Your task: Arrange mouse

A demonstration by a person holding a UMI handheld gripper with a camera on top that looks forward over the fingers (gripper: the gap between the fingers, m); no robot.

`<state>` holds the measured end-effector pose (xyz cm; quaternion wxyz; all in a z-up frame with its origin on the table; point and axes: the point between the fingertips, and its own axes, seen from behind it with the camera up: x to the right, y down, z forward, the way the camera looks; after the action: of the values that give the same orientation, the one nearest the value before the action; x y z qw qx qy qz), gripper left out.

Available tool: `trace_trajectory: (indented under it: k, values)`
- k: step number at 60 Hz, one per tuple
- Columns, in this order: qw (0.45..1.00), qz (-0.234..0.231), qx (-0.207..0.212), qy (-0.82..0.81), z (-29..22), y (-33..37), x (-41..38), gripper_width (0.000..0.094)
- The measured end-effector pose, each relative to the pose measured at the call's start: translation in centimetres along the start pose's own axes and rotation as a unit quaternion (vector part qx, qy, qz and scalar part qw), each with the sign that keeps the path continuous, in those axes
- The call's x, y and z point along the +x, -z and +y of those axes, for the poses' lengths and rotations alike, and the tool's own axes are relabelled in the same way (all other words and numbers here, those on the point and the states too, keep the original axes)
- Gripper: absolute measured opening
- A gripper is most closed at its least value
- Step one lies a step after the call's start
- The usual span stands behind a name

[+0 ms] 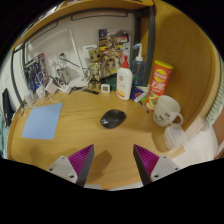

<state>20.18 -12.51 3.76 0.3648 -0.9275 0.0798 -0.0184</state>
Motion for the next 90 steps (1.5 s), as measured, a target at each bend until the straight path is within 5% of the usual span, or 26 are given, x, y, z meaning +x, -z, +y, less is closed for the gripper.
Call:
trace_trajectory:
  k: [18, 51, 58, 62, 79, 84, 90]
  values:
    - [0.998, -0.050, -0.041, 0.022, -3.8, -10.2, -1.5, 0.0788]
    - [0.988, -0.106, -0.054, 0.096, -8.6, -16.3, -5.3, 0.0770]
    - [0.987, -0.106, -0.054, 0.108, -8.8, -16.5, -5.7, 0.0667]
    - [0.988, -0.101, -0.051, 0.101, -8.9, -16.6, -5.5, 0.0474]
    - [0.994, -0.068, -0.034, 0.078, -8.8, -16.3, -5.1, 0.0260]
    - [0.995, -0.056, -0.043, 0.065, -8.7, -15.8, -5.2, 0.0256]
    - [0.998, -0.032, 0.002, 0.054, -13.3, -12.9, -5.4, 0.0258]
